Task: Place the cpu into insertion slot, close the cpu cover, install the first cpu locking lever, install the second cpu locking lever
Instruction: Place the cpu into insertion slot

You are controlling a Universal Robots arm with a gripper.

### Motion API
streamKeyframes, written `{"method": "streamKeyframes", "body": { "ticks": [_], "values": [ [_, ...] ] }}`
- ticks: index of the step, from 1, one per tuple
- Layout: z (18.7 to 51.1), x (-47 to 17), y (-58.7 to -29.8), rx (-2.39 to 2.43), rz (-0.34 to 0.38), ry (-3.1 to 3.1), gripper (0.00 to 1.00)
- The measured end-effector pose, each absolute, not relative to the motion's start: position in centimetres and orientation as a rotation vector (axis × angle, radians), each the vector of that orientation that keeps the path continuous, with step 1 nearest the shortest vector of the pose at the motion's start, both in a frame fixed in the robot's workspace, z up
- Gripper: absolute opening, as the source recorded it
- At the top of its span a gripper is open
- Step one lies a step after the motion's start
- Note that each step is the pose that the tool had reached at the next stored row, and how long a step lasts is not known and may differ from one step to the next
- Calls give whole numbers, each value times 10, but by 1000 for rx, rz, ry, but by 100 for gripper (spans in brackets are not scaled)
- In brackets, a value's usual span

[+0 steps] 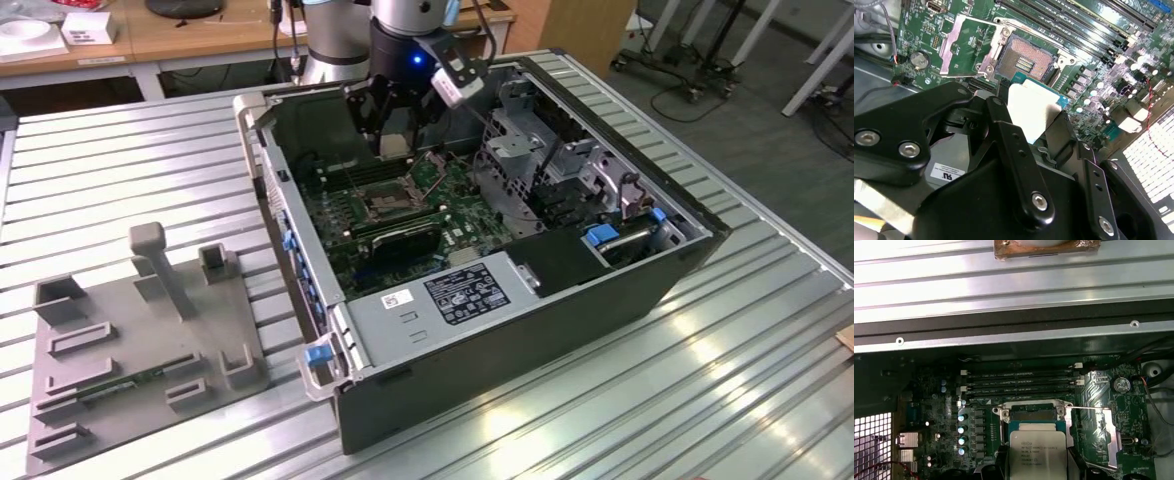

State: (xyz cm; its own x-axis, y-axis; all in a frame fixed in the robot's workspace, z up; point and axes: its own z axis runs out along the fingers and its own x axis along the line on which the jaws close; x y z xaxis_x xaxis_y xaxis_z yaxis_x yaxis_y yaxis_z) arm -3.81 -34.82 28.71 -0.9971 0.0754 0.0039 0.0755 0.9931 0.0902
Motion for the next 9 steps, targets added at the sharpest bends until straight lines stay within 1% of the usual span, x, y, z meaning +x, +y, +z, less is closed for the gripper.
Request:
{"method": "streamKeyframes", "body": {
  "ticks": [9],
  "values": [
    [287,-38,-348,-120,-142,-3136,54]
  ]
}}
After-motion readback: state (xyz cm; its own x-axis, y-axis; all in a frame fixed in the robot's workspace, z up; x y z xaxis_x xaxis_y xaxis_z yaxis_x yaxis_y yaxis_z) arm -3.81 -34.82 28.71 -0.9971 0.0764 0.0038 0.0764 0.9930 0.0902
